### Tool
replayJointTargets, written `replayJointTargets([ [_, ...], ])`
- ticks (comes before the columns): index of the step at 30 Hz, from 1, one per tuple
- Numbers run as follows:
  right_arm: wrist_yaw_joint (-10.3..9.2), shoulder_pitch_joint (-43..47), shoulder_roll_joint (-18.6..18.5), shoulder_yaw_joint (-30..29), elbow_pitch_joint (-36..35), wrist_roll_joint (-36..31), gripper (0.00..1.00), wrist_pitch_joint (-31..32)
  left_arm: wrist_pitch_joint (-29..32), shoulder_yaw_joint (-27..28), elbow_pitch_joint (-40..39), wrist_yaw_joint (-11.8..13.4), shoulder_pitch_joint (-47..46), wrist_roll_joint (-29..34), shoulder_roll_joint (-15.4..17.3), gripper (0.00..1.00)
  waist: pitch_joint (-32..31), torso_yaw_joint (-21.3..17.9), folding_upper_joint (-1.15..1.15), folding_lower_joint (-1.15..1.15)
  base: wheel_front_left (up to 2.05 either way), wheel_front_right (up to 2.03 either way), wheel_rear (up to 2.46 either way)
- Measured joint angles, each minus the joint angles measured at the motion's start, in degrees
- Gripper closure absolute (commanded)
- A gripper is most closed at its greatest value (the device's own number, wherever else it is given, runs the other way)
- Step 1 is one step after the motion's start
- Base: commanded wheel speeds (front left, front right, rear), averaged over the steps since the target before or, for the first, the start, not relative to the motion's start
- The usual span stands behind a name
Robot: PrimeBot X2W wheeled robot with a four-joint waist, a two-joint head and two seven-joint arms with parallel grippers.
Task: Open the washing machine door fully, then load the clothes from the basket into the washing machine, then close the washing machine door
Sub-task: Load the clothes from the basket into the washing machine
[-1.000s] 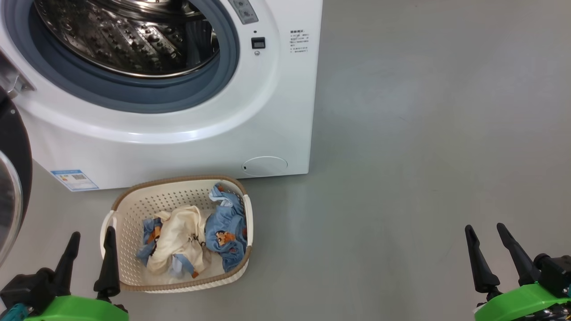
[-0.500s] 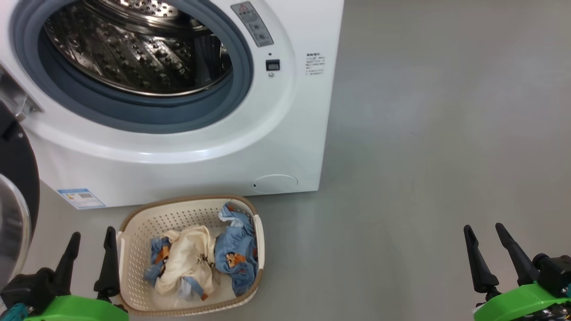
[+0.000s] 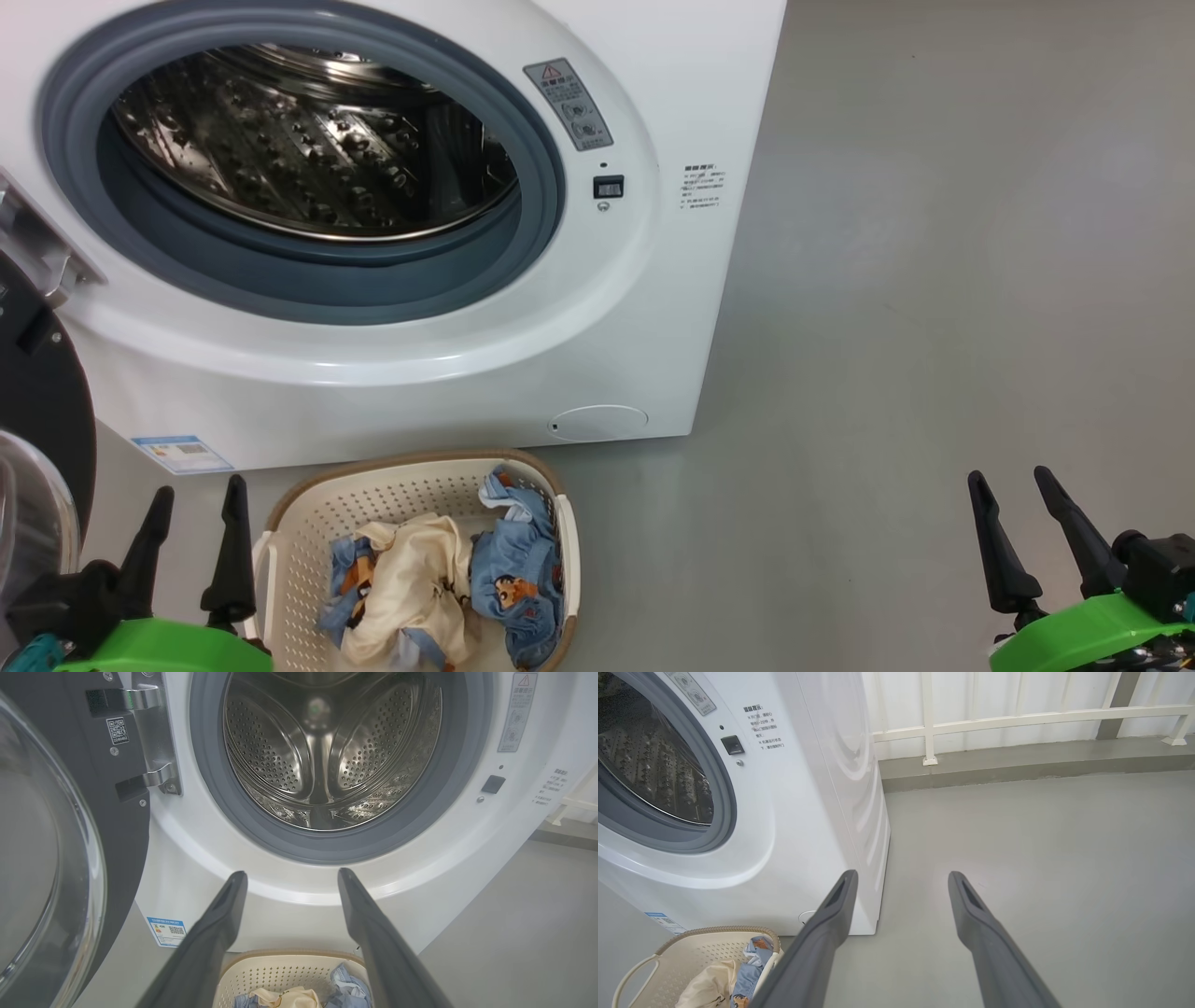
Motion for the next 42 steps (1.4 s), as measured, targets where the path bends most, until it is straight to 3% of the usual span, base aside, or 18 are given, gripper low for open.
replayJointTargets([
  [15,0.0,-0.1,-0.1,0.0,-0.5,0.0,0.0,0.0,0.0,-2.3,2.5,0.0,0.0,-0.7,-0.7,0.0,1.2,0.2,0.0,0.0,0.01,-0.01,0.0],
  [24,0.0,-0.9,0.3,0.6,-1.0,-0.4,0.0,0.0,0.0,-5.4,9.3,0.0,-0.9,-1.4,-1.6,0.0,2.9,-0.1,0.0,0.0,0.0,0.0,0.0],
  [42,0.0,-7.0,1.2,3.7,-2.5,-2.4,0.0,0.0,0.0,-11.7,23.6,0.0,-11.2,-4.9,-1.9,0.0,10.6,-1.3,0.0,0.0,0.0,0.0,0.0],
])
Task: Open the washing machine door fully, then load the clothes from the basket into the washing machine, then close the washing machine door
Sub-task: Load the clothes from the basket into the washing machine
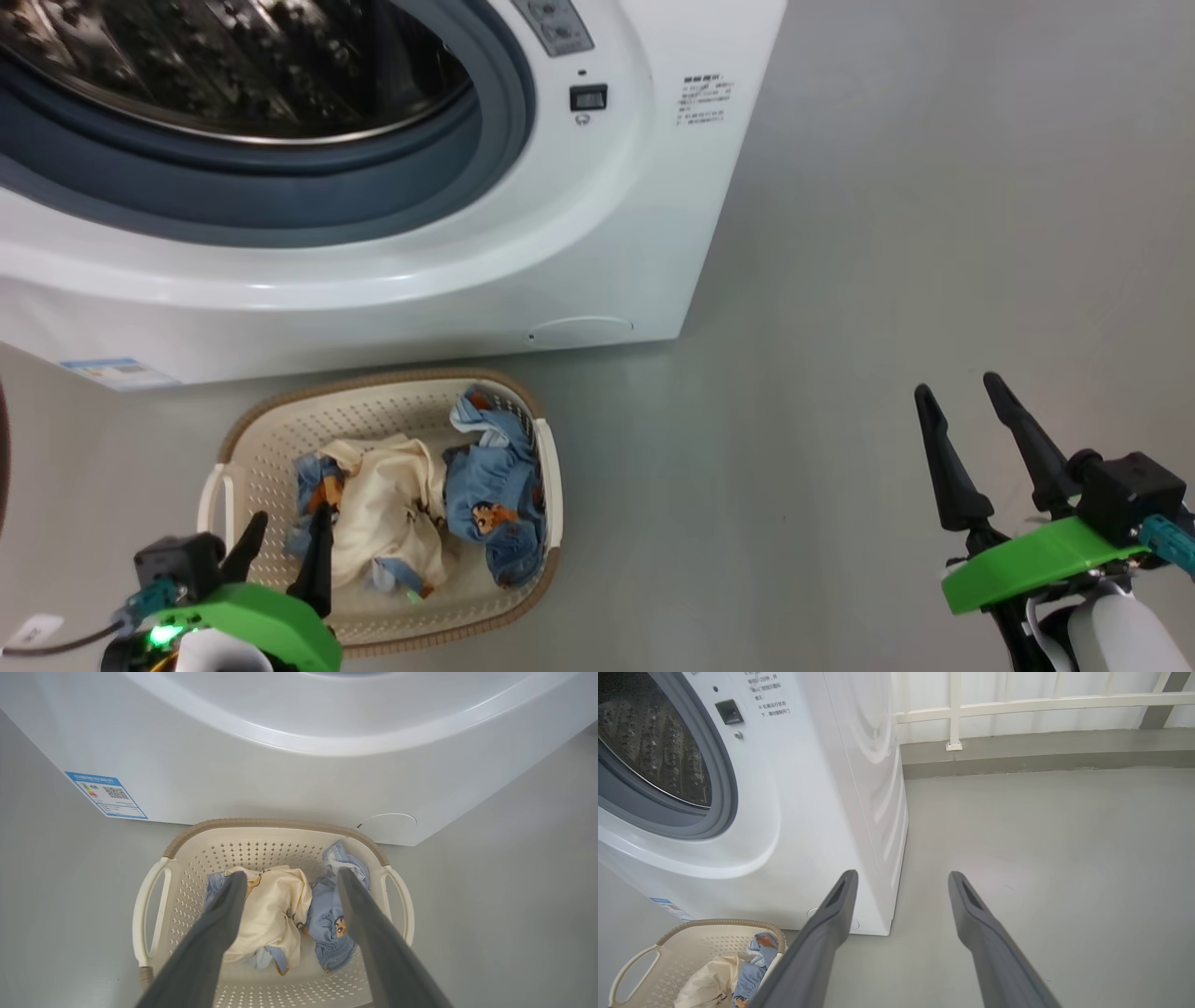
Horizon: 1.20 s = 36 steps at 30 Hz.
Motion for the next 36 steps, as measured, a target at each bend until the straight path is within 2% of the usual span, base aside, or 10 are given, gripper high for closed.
replayJointTargets([
  [18,0.0,-5.3,0.0,3.0,-1.1,-0.9,0.0,-0.2,0.0,-10.3,14.6,0.0,-12.0,-6.2,0.9,0.0,8.5,-0.9,0.0,0.0,0.0,0.0,0.0],
  [36,0.0,-10.2,0.2,3.4,-2.1,-1.4,0.0,-0.2,0.0,-21.8,21.8,0.0,-22.1,-15.0,2.8,0.0,17.6,-1.8,0.0,0.0,0.0,0.0,0.0],
])
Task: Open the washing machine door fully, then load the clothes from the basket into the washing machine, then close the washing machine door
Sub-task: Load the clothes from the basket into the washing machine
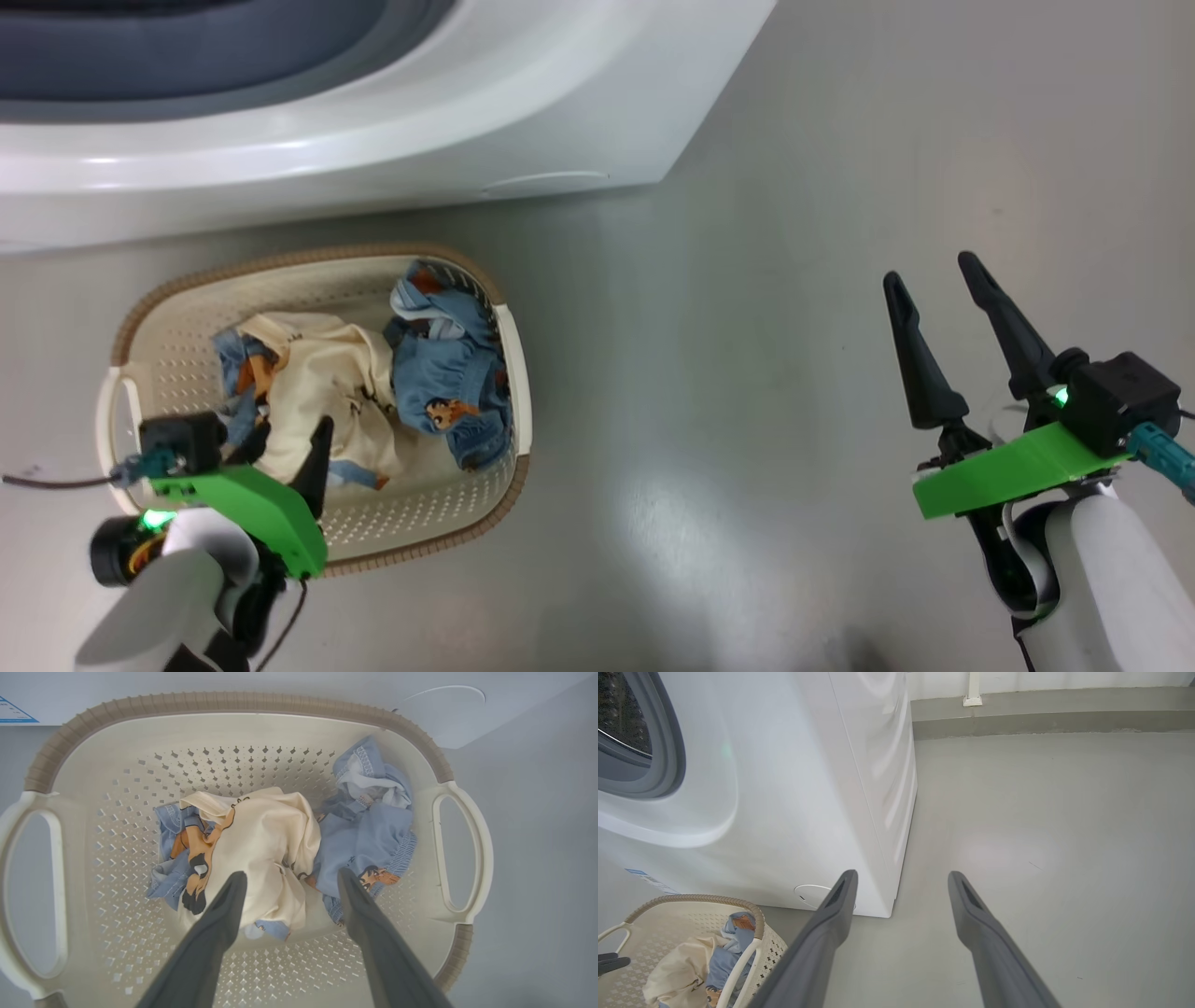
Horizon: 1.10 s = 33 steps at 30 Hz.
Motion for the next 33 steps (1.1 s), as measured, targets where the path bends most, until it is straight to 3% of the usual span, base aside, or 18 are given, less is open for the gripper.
replayJointTargets([
  [33,0.0,-7.6,-0.5,3.5,-2.4,-2.0,0.0,0.0,2.9,-13.5,6.8,0.0,-14.4,-12.2,4.8,0.0,13.0,-1.5,0.0,0.0,0.0,0.0,0.0],
])
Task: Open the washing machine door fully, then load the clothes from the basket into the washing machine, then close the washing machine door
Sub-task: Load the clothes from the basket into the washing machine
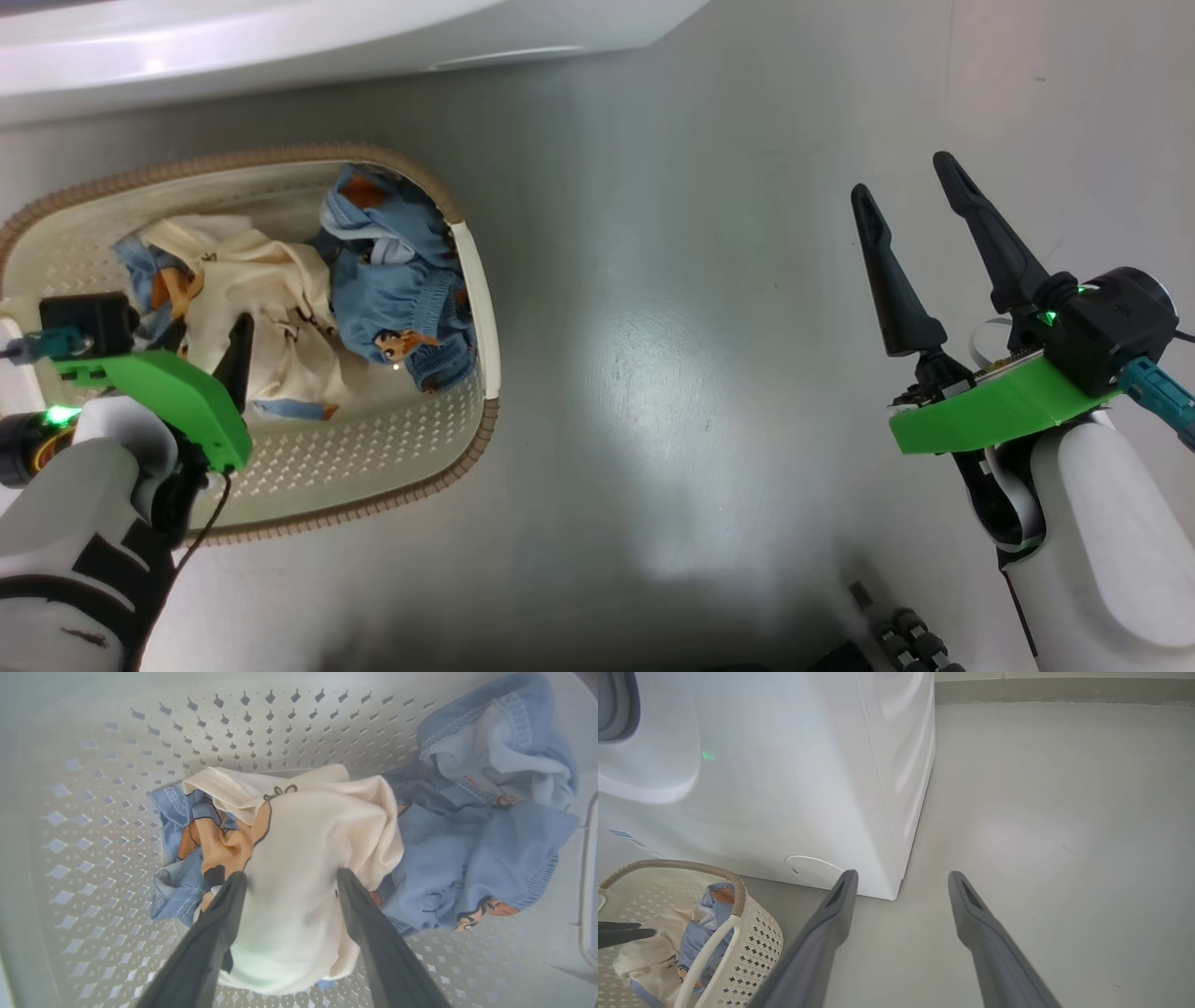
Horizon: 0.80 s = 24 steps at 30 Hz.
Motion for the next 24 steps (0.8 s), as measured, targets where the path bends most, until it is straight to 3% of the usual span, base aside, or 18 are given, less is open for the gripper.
replayJointTargets([
  [13,0.0,-0.3,-0.3,0.0,-0.7,-0.1,0.0,0.0,2.2,-4.0,-2.3,0.0,-1.5,-5.3,1.4,0.01,2.0,-0.3,0.0,0.0,0.0,0.0,0.0],
  [15,0.0,-0.5,-0.2,0.0,-0.7,-0.1,0.0,0.0,2.5,-4.7,-2.6,0.0,-1.6,-6.1,1.4,0.56,1.9,-0.3,0.0,0.0,0.0,0.0,0.0],
  [17,0.0,-1.0,-0.2,0.1,-0.8,-0.1,0.0,0.0,2.6,-5.3,-2.9,0.0,-1.6,-7.1,1.4,1.0,1.8,-0.3,-0.01,0.0,0.0,0.0,0.0],
  [24,0.0,-1.4,-0.3,0.4,-0.8,-0.1,0.0,0.0,2.6,-7.4,-3.7,0.0,-1.5,-10.2,1.7,1.0,1.0,-0.3,-0.01,0.0,0.0,0.0,0.0],
])
